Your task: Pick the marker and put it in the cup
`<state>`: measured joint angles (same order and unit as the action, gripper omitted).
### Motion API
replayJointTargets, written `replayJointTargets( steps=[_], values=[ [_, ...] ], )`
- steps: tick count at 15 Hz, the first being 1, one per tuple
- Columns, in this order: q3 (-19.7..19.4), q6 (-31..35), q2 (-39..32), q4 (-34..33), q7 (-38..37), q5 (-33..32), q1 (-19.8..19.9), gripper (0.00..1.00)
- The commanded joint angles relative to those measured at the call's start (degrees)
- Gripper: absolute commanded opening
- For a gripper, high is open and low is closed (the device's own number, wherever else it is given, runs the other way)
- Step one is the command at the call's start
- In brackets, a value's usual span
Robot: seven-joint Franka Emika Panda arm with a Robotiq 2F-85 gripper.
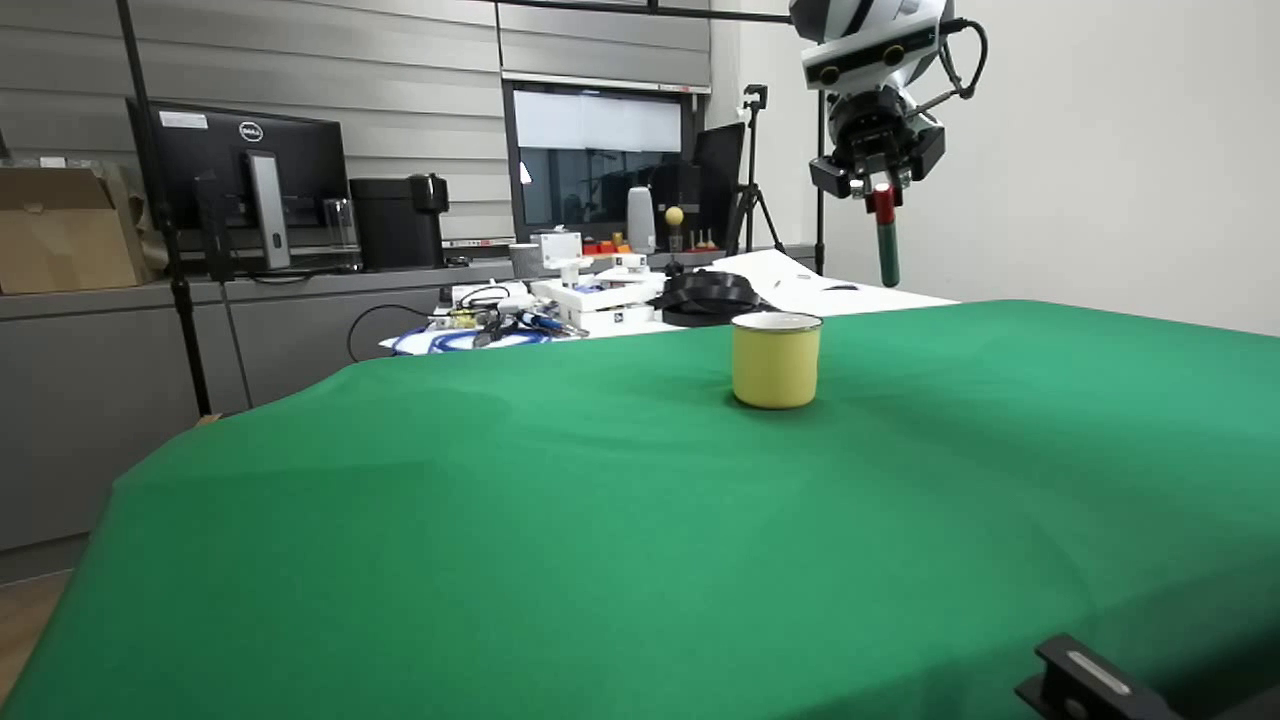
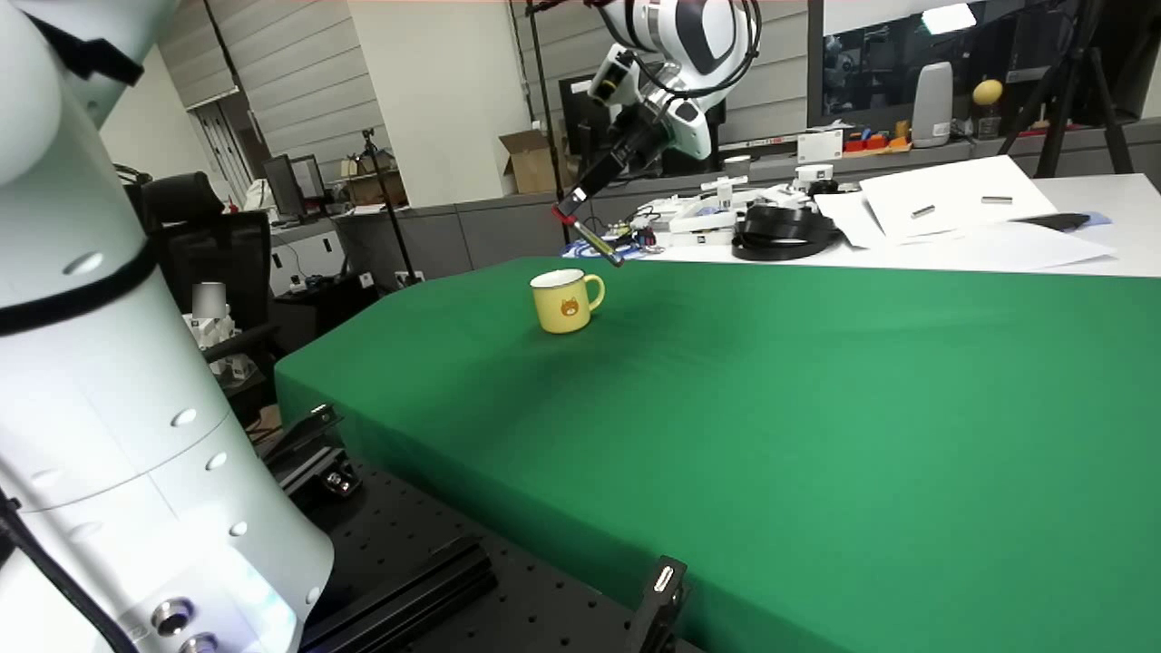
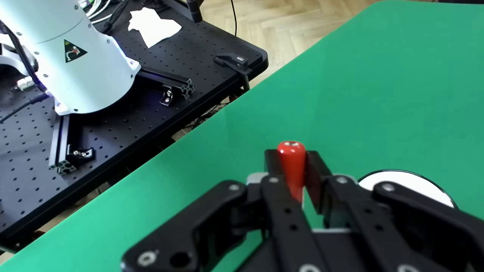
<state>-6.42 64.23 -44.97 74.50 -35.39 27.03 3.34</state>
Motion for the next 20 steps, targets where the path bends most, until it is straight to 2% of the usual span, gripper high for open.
replayJointTargets(
  steps=[1, 13, 14, 20],
  values=[
    [0.17, -0.10, -0.13, -0.19, 0.08, -0.15, 0.19, 0.21],
    [0.16, -0.04, -0.17, 0.03, 0.09, -0.15, 0.14, 0.21],
    [0.16, -0.04, -0.17, 0.03, 0.09, -0.15, 0.14, 0.05],
    [1.38, -1.64, -2.87, -2.95, -1.70, 1.07, -0.55, 0.05]
  ],
)
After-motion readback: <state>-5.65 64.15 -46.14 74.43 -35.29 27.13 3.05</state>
